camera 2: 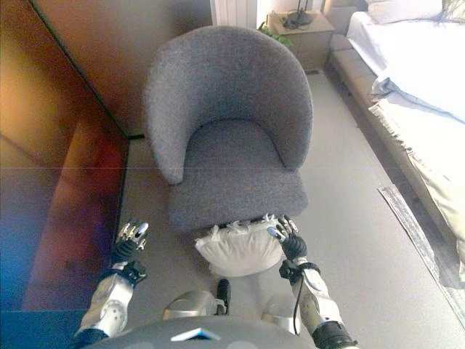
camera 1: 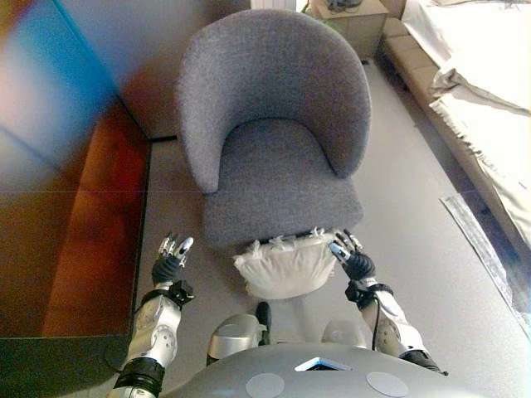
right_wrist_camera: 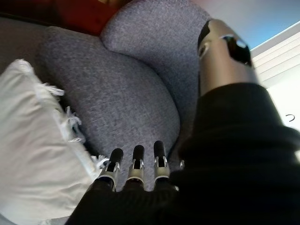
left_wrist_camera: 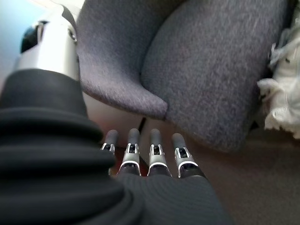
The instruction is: Pick up the cushion and take it to the sofa
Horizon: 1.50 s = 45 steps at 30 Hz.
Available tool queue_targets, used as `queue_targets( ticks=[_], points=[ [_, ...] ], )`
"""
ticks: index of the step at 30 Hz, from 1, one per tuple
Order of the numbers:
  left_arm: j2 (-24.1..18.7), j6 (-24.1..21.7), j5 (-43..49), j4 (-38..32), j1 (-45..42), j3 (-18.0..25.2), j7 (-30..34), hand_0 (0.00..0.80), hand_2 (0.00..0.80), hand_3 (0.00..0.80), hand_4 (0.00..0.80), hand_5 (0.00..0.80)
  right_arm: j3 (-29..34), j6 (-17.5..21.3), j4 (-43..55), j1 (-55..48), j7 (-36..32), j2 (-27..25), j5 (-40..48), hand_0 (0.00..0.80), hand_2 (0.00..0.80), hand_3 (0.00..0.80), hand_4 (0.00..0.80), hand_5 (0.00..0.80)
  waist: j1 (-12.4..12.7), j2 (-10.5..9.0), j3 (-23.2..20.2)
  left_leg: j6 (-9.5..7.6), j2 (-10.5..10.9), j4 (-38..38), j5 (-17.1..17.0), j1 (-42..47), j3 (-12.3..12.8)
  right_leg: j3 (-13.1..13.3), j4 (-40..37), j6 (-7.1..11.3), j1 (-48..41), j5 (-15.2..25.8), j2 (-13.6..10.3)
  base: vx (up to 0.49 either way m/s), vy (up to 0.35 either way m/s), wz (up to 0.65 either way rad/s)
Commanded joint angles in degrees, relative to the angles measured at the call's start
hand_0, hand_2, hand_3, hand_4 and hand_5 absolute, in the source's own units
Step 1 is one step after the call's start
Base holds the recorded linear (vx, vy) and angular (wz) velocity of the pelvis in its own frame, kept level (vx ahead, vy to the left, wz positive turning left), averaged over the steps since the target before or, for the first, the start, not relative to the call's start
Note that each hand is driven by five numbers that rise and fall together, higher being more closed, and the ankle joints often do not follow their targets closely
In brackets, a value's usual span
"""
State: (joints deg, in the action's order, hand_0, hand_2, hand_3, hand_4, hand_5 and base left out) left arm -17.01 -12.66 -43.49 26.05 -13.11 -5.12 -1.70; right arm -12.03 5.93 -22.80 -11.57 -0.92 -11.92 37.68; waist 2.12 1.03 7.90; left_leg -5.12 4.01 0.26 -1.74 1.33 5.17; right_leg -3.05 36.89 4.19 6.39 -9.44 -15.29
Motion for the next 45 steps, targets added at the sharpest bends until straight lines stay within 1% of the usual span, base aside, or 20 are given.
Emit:
queue_targets(
  ticks=[1,4,7,9,10,13,18,22,24,25,26,27,29,32,34,35,36,38,40,45],
  points=[
    [-2.22,-2.04,1.12,-3.65,-0.71,-1.31,1.12,0.0,0.0,0.0,0.0,0.0,-0.28,2.58,2.95,-1.6,-0.27,-1.24,1.45,0.0,0.0,0.0,0.0,0.0,-2.67,-1.18,-0.87,1.62,-0.07,3.07,1.01,-2.02,-2.56,-0.77,-17.06,0.63,1.12,17.54,2.96,0.149,-0.053,0.14],
    [-2.85,-2.74,1.43,-3.93,-0.58,-1.85,1.25,0.0,0.0,0.0,0.0,0.0,-0.14,2.02,1.96,-1.47,-1.33,-1.55,2.78,0.0,0.0,0.0,0.0,0.0,-3.81,-2.65,0.1,1.87,0.1,3.45,3.67,-0.05,-1.64,0.06,-23.43,2.56,3.22,20.35,3.81,0.134,-0.07,0.15],
    [-3.31,-2.17,4.11,-4.41,-0.67,-2.04,0.99,0.0,0.0,0.0,0.0,0.0,0.56,0.29,0.29,-0.18,-1.72,-1.0,2.73,0.0,0.0,0.0,0.0,0.0,-3.84,-3.75,0.25,2.03,-0.43,4.27,5.65,1.36,-0.82,0.61,-26.49,3.57,2.73,21.72,3.33,0.183,-0.082,0.06],
    [-3.41,-1.49,4.61,-4.23,-0.9,-2.11,1.71,0.0,0.0,0.0,0.0,0.0,0.76,-0.54,-0.47,0.3,-1.93,-0.73,2.59,0.0,0.0,0.0,0.0,0.0,-3.58,-4.23,0.04,2.22,-0.77,4.88,6.36,1.79,-0.4,0.13,-27.52,3.94,1.93,21.84,2.9,0.199,-0.086,0.23],
    [-3.52,-0.87,4.9,-4.14,-1.17,-2.09,1.81,0.0,0.0,0.0,0.0,0.0,0.83,-0.79,-0.99,0.53,-2.33,-0.71,2.08,0.0,0.0,0.0,0.0,0.0,-3.29,-4.56,-0.12,2.4,-1.09,5.39,6.84,2.03,0.18,-0.9,-27.75,4.05,1.49,21.77,2.46,0.198,-0.097,0.4],
    [-3.19,0.05,6.08,-1.88,-0.98,-1.82,0.99,0.0,0.0,0.0,0.0,0.0,0.5,-1.41,-2.29,2.05,-2.68,-0.89,0.71,0.0,0.0,0.0,0.0,0.0,-2.54,-4.97,-0.65,3.11,-2.34,6.25,7.2,2.13,2.28,-4.68,-30.11,3.88,-0.41,19.22,2.12,0.183,-0.116,0.27],
    [-3.01,0.5,8.51,4.11,0.58,-1.73,0.61,0.0,0.0,0.0,0.0,0.0,-1.57,-0.82,-3.04,4.77,-1.35,-2.12,-3.8,0.0,0.0,0.0,0.0,0.0,-2.54,-4.38,-0.63,4.04,-4.33,6.57,6.42,1.74,3.28,-5.65,-28.7,3.38,-0.09,16.18,2.8,0.132,-0.13,0.05],
    [-1.86,-0.05,9.82,8.05,2.74,-2.6,1.59,0.0,0.0,0.0,0.0,0.0,-1.77,-1.39,-4.82,7.15,1.29,-3.44,-8.91,0.0,0.0,0.0,0.0,0.0,-2.94,-3.33,0.02,4.84,-5.6,9.89,6.69,-1.18,2.7,-5.9,-26.62,2.77,1.77,13.78,3.06,0.04,-0.116,0.05],
    [-1.06,0.18,9.76,9.38,4.39,-3.52,1.62,0.0,0.0,0.0,0.0,0.0,-2.37,-1.91,-7.44,9.31,1.14,-5.13,-12.5,0.0,0.0,0.0,0.0,0.0,-2.95,-3.09,1.09,5.5,-6.43,16.36,8.46,-4.19,3.55,-6.92,-24.25,1.69,3.29,12.71,2.18,0.006,-0.091,0.09],
    [-0.72,0.26,9.94,10.3,4.98,-3.89,1.29,0.0,0.0,0.0,0.0,0.0,-2.55,-2.24,-8.65,9.93,1.17,-5.8,-13.28,0.0,0.0,0.0,0.0,0.0,-2.84,-2.73,1.85,6.29,-7.47,19.72,7.27,-6.12,3.68,-7.24,-23.07,0.93,3.31,11.82,2.2,0.059,-0.045,0.21],
    [-0.18,0.15,10.24,11.52,5.55,-4.31,0.86,0.0,0.0,0.0,0.0,0.0,-2.45,-2.82,-9.98,10.57,1.22,-6.33,-13.26,0.0,0.0,0.0,0.0,0.0,-2.64,-2.11,2.61,7.22,-8.52,21.86,5.0,-8.19,3.04,-7.26,-21.85,0.31,3.39,11.1,2.31,0.034,0.028,0.38],
    [0.45,-0.8,10.53,13.25,6.6,-4.74,0.68,0.0,0.0,0.0,0.0,0.0,-2.45,-2.91,-11.71,11.86,1.2,-7.06,-12.34,0.0,0.0,0.0,0.0,0.0,-2.33,-1.27,3.62,7.94,-9.09,22.14,2.65,-10.57,1.54,-6.72,-19.97,-0.03,4.71,10.38,2.45,-0.064,0.124,0.43],
    [0.3,-3.56,9.01,16.31,11.48,-6.47,0.41,0.0,0.0,0.0,0.0,0.0,-3.4,-0.39,-16.49,17.71,1.11,-8.65,-9.45,0.0,0.0,0.0,0.0,0.0,-1.17,0.15,6.83,7.5,-7.78,20.19,1.01,-15.58,-2.1,-5.27,-15.09,-0.11,11.23,9.02,2.67,-0.334,0.145,0.19],
    [-0.35,-5.5,8.4,18.89,19.43,-8.92,-2.42,0.0,0.0,0.0,0.0,0.0,-3.65,1.14,-21.54,26.27,1.8,-10.6,-7.11,0.0,0.0,0.0,0.0,0.0,-0.89,0.46,10.93,6.17,-7.03,22.97,4.87,-22.87,-0.85,-5.35,-8.07,-0.28,20.74,7.94,2.15,-0.372,0.075,-0.14],
    [-1.11,-5.66,8.41,19.49,22.62,-9.43,-4.73,0.0,0.0,0.0,0.0,0.0,-3.62,0.96,-22.52,29.61,4.28,-11.53,-6.78,0.0,0.0,0.0,0.0,0.0,-0.98,0.58,13.04,5.91,-6.67,27.98,6.58,-28.64,-0.47,-4.85,-4.56,-0.56,24.96,7.32,1.75,-0.166,0.025,0.09],
    [-1.38,-5.49,8.09,19.82,23.9,-9.56,-5.76,0.0,0.0,0.0,0.0,0.0,-3.63,0.49,-23.01,30.75,5.38,-11.98,-6.44,0.0,0.0,0.0,0.0,0.0,-0.92,0.73,14.08,5.99,-6.63,30.97,9.03,-30.26,-0.46,-4.48,-2.0,-0.13,26.03,5.39,1.55,-0.072,0.029,-0.06],
    [-1.75,-5.5,7.58,20.31,25.06,-9.17,-6.2,0.0,0.0,0.0,0.0,0.0,-3.21,0.03,-23.82,32.04,6.16,-12.37,-6.83,0.0,0.0,0.0,0.0,0.0,-1.03,0.93,14.91,5.79,-6.5,33.66,9.92,-32.99,-0.29,-4.16,-0.35,-0.2,27.96,5.02,1.27,-0.046,0.04,-0.13],
    [-2.09,-5.66,6.85,20.54,26.3,-8.83,-7.27,0.0,0.0,0.0,0.0,0.0,-2.74,-0.34,-25.15,33.88,8.0,-13.04,-6.82,0.0,0.0,0.0,0.0,0.0,-1.08,1.39,16.15,5.64,-6.37,37.31,11.37,-36.85,-0.12,-3.68,1.96,-0.21,30.97,4.42,0.99,-0.133,0.064,-0.09],
    [-2.18,-6.25,6.49,21.83,27.61,-8.3,-8.18,0.0,0.0,0.0,0.0,0.0,-1.65,0.54,-27.98,36.53,9.01,-13.75,-6.5,0.0,0.0,0.0,0.0,0.0,-0.95,1.94,17.64,5.11,-6.45,40.73,12.51,-41.22,0.24,-3.33,4.56,-0.45,34.62,3.79,0.79,-0.152,0.07,0.04],
    [-2.36,-5.14,6.79,24.07,30.04,-7.79,-8.48,0.0,0.0,0.0,0.0,0.0,-0.23,0.02,-30.51,40.45,9.01,-16.31,-6.23,0.0,0.0,0.0,0.0,0.0,-0.99,3.2,19.89,4.12,-7.5,50.28,14.83,-51.63,0.12,-1.39,12.69,-1.2,44.12,2.12,0.61,-0.097,0.061,-0.05]
  ],
)
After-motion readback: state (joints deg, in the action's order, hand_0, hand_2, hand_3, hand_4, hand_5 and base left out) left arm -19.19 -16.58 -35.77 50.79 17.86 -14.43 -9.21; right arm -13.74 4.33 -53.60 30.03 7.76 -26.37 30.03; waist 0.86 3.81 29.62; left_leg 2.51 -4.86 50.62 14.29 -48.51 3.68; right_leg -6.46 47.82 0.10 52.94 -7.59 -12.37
